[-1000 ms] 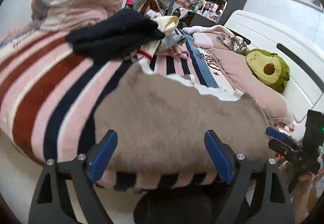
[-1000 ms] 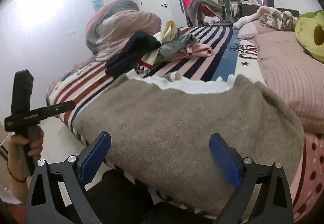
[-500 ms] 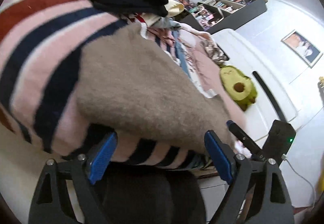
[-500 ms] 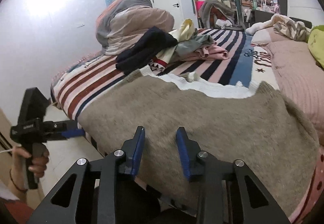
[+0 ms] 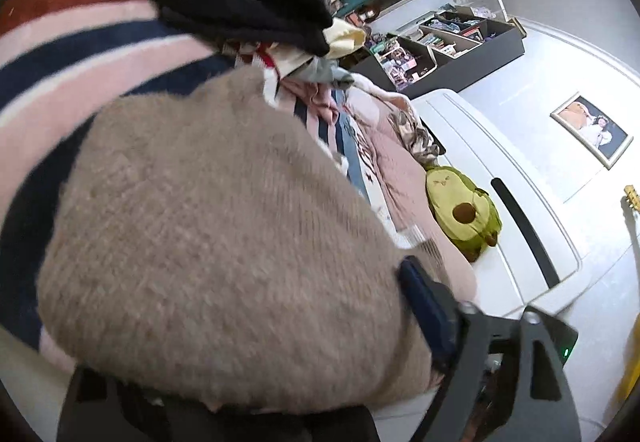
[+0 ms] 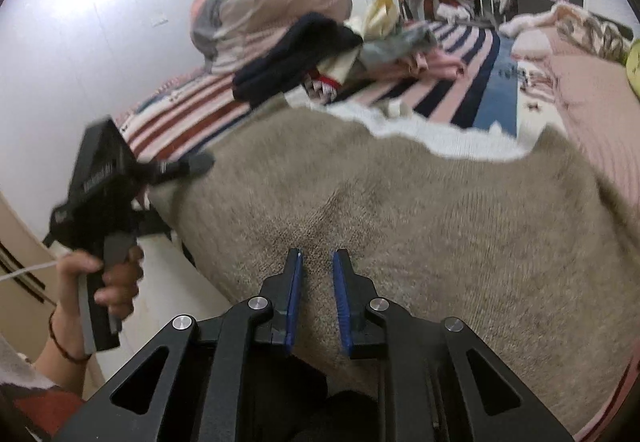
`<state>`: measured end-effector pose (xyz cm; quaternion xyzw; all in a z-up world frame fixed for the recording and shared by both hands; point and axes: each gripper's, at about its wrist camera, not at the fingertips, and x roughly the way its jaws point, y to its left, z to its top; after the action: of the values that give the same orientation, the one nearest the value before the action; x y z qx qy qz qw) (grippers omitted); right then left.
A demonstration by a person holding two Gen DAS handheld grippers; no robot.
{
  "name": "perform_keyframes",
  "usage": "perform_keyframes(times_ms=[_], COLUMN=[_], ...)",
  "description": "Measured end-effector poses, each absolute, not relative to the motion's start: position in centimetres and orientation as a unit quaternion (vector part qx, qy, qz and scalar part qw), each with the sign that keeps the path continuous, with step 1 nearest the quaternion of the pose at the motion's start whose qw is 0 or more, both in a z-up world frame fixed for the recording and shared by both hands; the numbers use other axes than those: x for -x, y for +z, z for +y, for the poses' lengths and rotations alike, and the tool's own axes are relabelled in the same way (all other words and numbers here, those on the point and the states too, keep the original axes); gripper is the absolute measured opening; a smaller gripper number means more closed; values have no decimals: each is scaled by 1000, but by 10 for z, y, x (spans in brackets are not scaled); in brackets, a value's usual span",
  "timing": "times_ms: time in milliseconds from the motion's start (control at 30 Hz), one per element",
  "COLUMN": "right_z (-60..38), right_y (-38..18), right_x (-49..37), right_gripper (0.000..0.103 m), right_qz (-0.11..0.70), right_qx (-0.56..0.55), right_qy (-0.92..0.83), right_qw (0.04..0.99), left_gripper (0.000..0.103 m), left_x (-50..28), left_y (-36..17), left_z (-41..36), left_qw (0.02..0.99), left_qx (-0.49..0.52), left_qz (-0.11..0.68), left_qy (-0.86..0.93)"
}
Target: Fold small clothes
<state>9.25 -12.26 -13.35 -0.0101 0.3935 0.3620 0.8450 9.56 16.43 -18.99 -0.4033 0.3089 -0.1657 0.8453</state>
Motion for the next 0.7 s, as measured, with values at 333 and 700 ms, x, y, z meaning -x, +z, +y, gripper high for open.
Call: perform_keyframes(times_ms=[333,700], right_z=[-121,-165], right_y=[-145,-137], right_x=[-90,-86], right_gripper=[8,15], right_qz=[397,373], right_qx=[-8,-107], right_qy=[349,365], right_qw=[849,847], left_gripper=[33,29], left_x=[-106,-104], left_y=[-132,-72], left_z=[136,50], left_qw=[894,923], left_qx=[313,175], left_qz=[262,239], left_qy=[-184,-245])
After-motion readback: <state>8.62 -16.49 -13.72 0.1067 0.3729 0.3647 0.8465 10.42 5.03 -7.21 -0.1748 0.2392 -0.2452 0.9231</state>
